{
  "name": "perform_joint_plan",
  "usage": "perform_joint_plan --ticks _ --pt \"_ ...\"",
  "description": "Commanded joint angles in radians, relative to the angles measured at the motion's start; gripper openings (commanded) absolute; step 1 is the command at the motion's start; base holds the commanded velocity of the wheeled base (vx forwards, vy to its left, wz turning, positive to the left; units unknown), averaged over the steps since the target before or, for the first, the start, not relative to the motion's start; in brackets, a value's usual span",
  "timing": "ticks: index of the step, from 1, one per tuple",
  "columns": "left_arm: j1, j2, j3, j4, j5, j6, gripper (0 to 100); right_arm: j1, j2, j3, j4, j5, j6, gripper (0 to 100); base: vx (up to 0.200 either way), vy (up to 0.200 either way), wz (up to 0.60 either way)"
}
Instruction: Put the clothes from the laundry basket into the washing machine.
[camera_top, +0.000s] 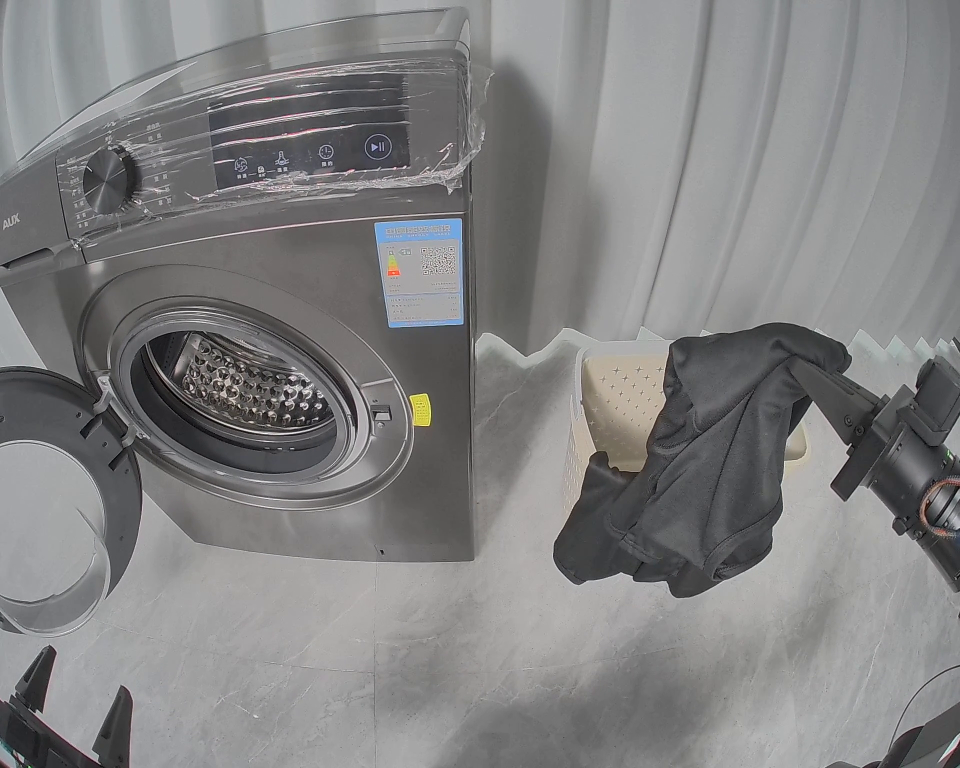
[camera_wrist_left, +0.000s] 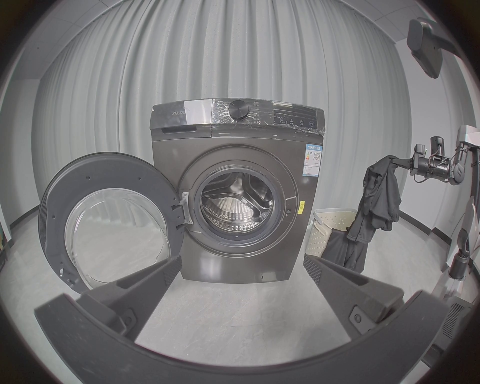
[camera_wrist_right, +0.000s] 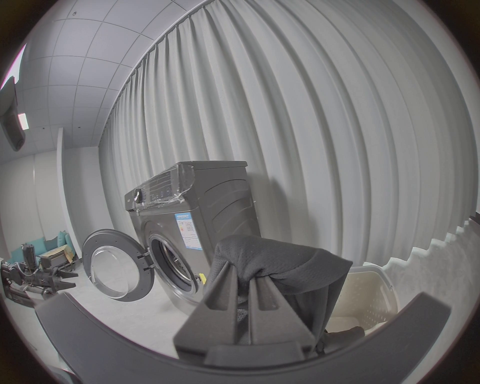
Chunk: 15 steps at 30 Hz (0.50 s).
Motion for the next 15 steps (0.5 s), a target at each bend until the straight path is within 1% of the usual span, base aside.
perform_joint_plan --ticks 1,15 --pt "0.000 -0.016 0.016 0.001 0.000 -0.001 100 0.001 -0.001 0.006 0.000 0.001 0.000 0 0.000 0.200 0.00" --pt "0.000 -0.016 0.016 0.000 0.000 -0.001 100 0.001 0.001 0.018 0.000 0.002 0.000 0 0.000 0.200 0.00"
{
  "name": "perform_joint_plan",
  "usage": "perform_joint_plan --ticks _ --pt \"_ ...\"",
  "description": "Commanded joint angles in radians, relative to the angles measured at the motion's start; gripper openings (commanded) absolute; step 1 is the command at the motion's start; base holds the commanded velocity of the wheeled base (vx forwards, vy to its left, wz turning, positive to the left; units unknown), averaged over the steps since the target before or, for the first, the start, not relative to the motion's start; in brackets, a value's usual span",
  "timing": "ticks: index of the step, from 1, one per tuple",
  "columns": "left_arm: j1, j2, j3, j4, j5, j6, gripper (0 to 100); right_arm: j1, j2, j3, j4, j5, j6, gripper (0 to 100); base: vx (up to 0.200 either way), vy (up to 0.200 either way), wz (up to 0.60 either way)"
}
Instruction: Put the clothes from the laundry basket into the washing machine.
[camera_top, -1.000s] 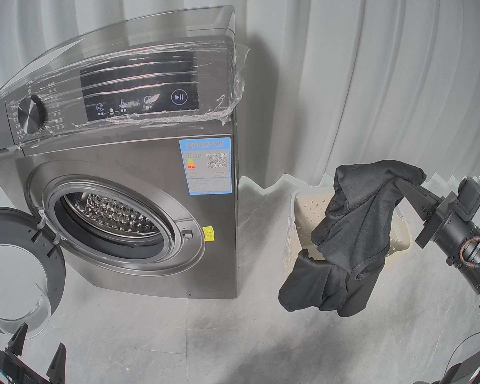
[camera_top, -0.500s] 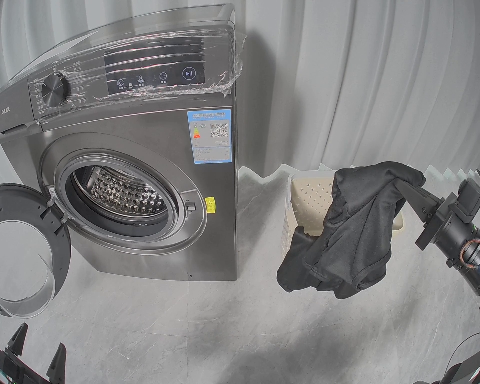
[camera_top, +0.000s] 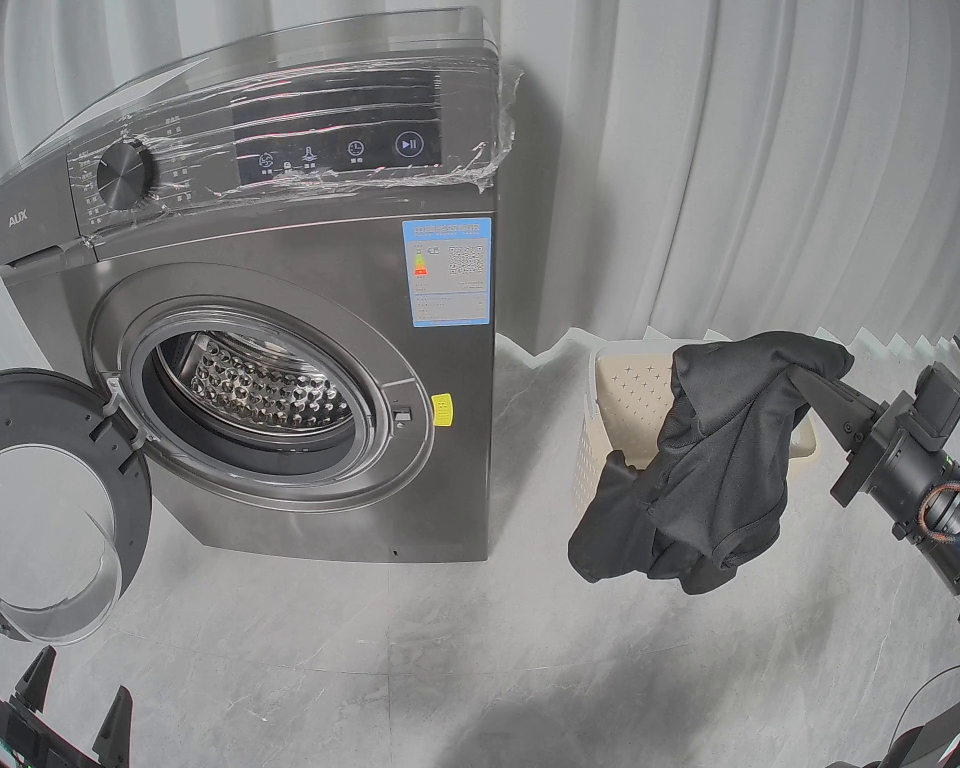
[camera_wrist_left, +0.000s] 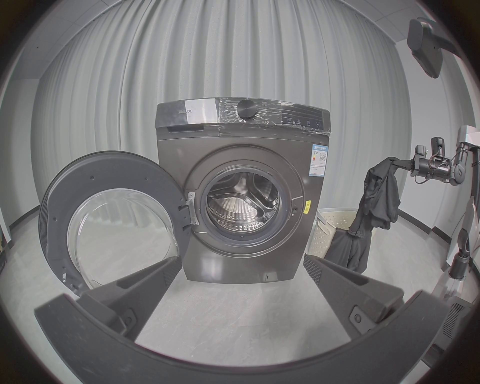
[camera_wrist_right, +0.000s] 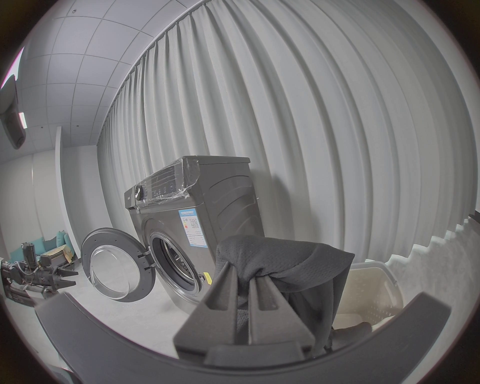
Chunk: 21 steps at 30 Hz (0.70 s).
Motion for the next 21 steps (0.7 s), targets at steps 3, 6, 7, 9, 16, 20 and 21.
perform_joint_plan --ticks 3,6,7,9,16,20,21 --pt "0.000 -0.016 0.016 0.000 0.000 0.001 100 0.001 0.004 0.004 -0.002 0.001 0.000 0 0.000 0.200 0.00" --pt "0.000 -0.016 0.016 0.000 0.000 0.001 100 0.001 0.004 0.004 -0.002 0.001 0.000 0 0.000 0.200 0.00" --pt "0.000 -0.016 0.016 -0.001 0.000 0.001 100 0.001 0.004 0.004 -0.002 0.001 0.000 0 0.000 0.200 0.00" --pt "0.000 -0.016 0.015 -0.001 0.000 0.001 100 0.001 0.003 0.004 -0.002 0.001 0.000 0 0.000 0.200 0.00" --pt "0.000 -0.016 0.016 -0.001 0.000 0.002 100 0.001 0.001 0.006 0.000 0.004 0.000 0 0.000 0.200 0.00" --pt "0.000 -0.016 0.016 -0.001 0.000 0.001 100 0.001 0.003 0.009 0.000 0.004 0.006 0 0.000 0.000 0.00" --pt "0.000 -0.016 0.016 -0.001 0.000 0.001 100 0.001 0.006 0.013 -0.002 0.004 0.006 0 0.000 0.000 0.00"
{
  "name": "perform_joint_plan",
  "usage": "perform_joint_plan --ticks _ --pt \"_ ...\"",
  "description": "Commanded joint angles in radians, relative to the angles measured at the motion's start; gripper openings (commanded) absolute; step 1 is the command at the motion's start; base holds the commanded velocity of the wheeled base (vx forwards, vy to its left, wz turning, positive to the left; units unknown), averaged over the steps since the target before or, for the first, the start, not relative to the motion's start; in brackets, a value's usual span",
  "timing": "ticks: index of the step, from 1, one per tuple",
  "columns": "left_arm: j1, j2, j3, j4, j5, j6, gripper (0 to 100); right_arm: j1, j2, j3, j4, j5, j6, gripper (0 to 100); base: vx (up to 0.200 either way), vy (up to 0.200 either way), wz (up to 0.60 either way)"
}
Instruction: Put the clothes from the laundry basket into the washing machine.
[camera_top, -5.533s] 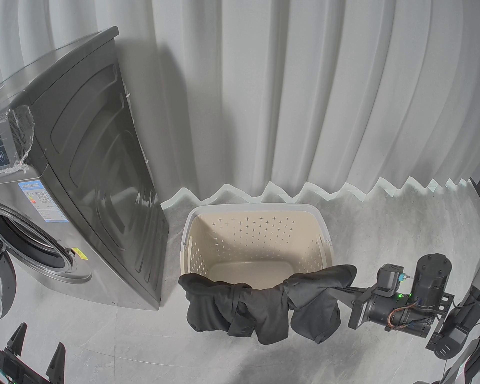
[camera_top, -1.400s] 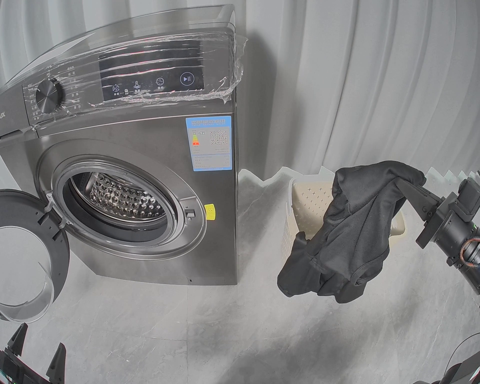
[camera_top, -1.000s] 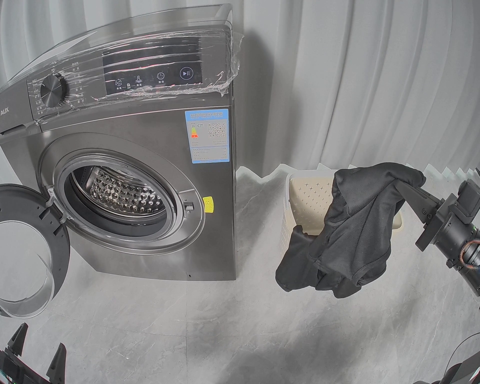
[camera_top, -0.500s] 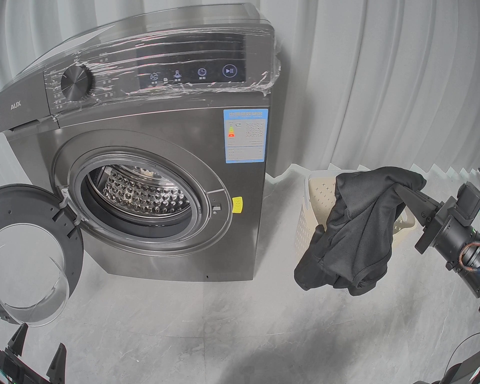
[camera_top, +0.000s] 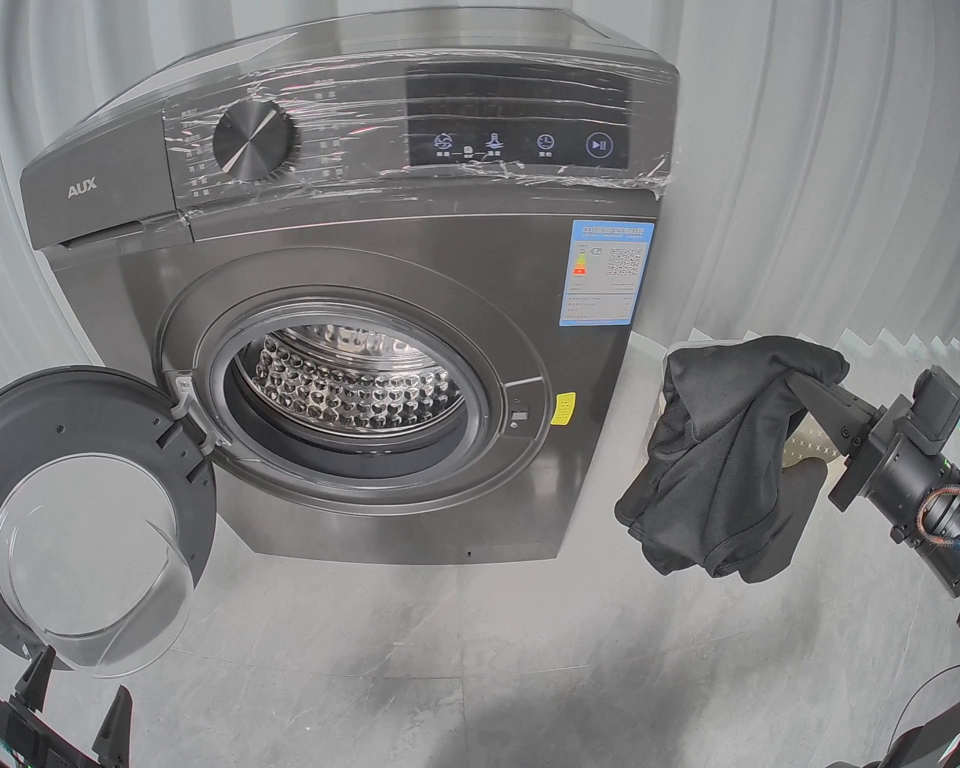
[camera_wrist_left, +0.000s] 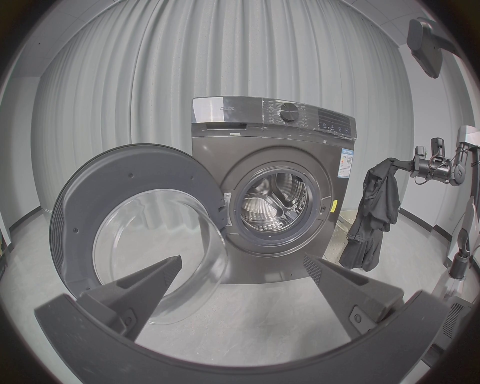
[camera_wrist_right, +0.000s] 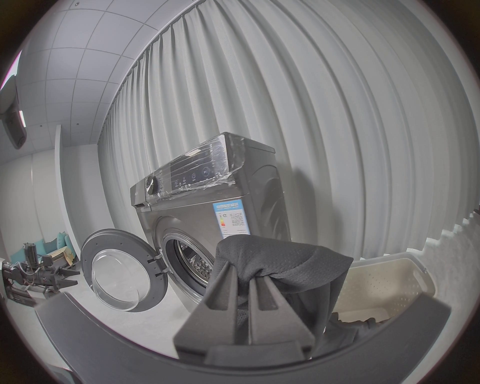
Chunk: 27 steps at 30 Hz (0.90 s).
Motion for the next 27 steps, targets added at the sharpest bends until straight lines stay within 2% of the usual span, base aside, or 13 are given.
perform_joint_plan --ticks 1,10,16,27 --pt "0.000 -0.016 0.016 0.000 0.000 -0.001 100 0.001 0.003 0.007 -0.002 0.000 0.000 0 0.000 0.000 0.00" --pt "0.000 -0.016 0.016 0.000 0.000 -0.001 100 0.001 0.001 0.015 -0.005 0.000 0.002 0 -0.200 0.000 0.00" --pt "0.000 -0.018 0.016 0.000 0.006 0.000 100 -0.003 -0.002 0.015 -0.005 0.001 0.005 0 0.000 0.000 0.00" --pt "0.000 -0.018 0.016 0.000 0.001 -0.001 100 0.001 0.009 0.004 -0.002 -0.003 0.013 0 0.000 0.200 0.00"
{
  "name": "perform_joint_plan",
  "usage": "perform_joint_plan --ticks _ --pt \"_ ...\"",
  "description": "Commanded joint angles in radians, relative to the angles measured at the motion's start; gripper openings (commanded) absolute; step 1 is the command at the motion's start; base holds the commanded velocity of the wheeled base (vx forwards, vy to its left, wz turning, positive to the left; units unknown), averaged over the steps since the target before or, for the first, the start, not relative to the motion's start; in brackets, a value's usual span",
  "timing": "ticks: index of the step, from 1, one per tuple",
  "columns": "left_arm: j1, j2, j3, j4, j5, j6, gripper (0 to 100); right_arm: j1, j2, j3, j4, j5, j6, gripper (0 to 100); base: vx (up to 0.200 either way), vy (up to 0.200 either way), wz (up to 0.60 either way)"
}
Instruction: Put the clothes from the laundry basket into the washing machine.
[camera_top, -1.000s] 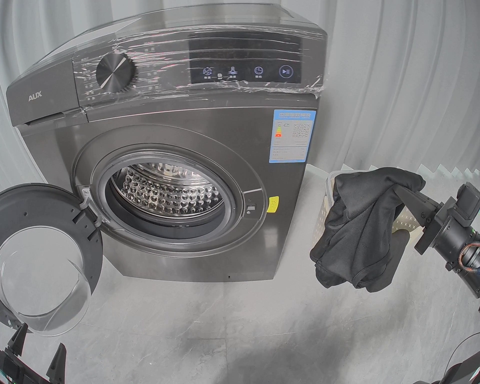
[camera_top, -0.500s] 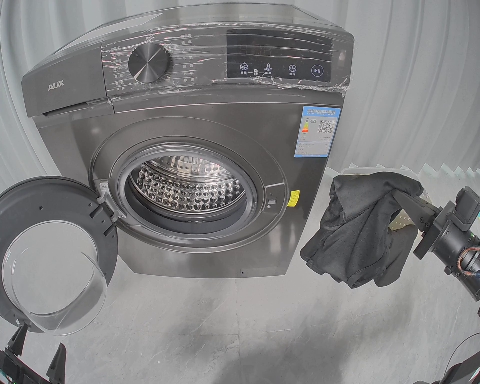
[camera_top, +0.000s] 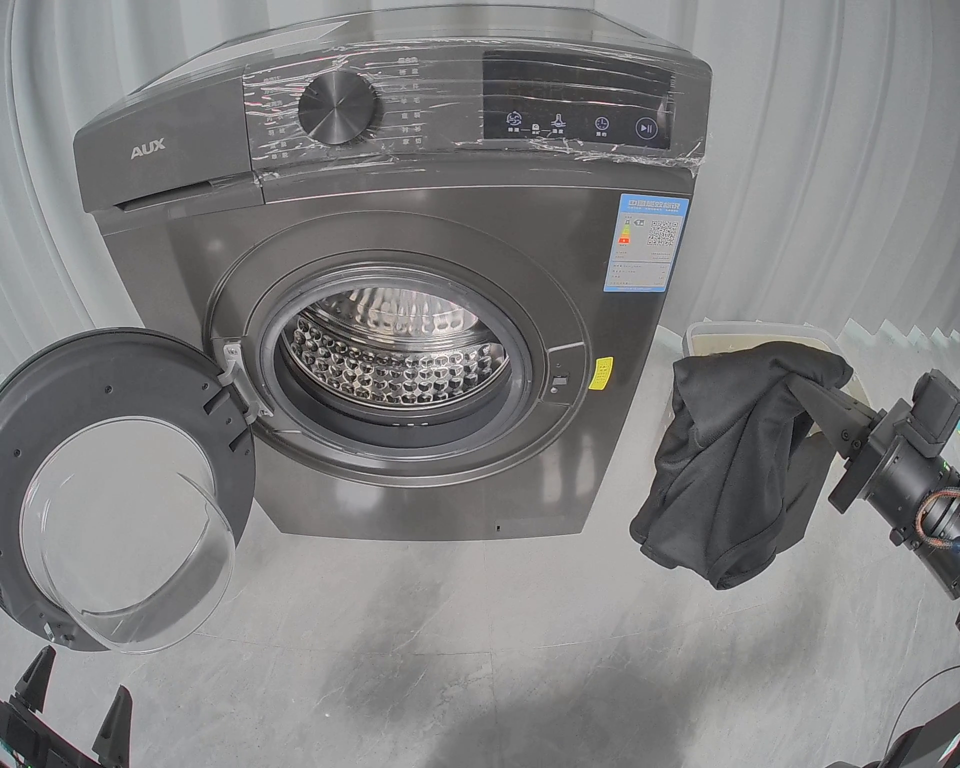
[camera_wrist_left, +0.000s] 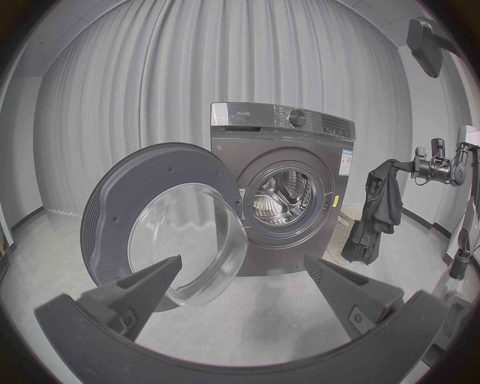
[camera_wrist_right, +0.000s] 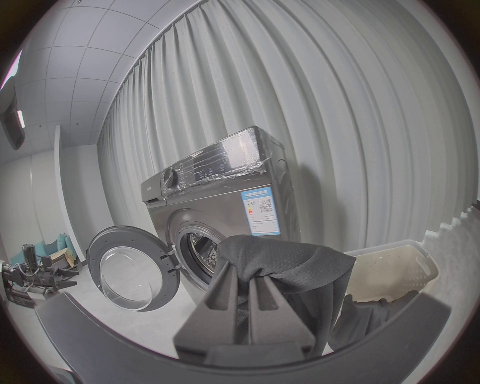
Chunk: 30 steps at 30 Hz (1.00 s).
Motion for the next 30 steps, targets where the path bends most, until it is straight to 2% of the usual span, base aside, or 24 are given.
perform_joint_plan --ticks 1,5,10,15,20,25,30 --pt "0.000 -0.018 0.016 0.000 -0.001 -0.001 100 -0.001 0.005 -0.005 0.004 -0.002 0.008 0 0.000 0.200 0.00" --pt "0.000 -0.018 0.016 -0.001 0.001 0.001 100 0.001 0.014 -0.006 0.009 -0.007 0.033 0 0.000 0.200 0.00" --pt "0.002 -0.018 0.016 0.000 0.004 0.009 100 0.015 0.031 -0.009 0.012 -0.008 0.033 0 0.000 0.200 0.00" --pt "0.003 -0.018 0.016 0.000 0.005 0.013 100 0.038 0.137 -0.072 -0.002 -0.013 0.069 0 0.000 0.000 0.00" --pt "0.003 -0.018 0.018 0.002 0.012 0.010 100 0.113 0.177 -0.134 0.006 -0.028 0.118 0 0.000 0.000 0.00" --pt "0.002 -0.018 0.018 0.000 0.010 0.010 100 0.150 0.180 -0.144 0.006 -0.059 0.121 0 0.000 0.000 0.00" --pt "0.002 -0.018 0.018 -0.001 0.010 0.013 100 0.170 0.208 -0.144 -0.003 -0.051 0.123 0 0.000 0.000 0.00"
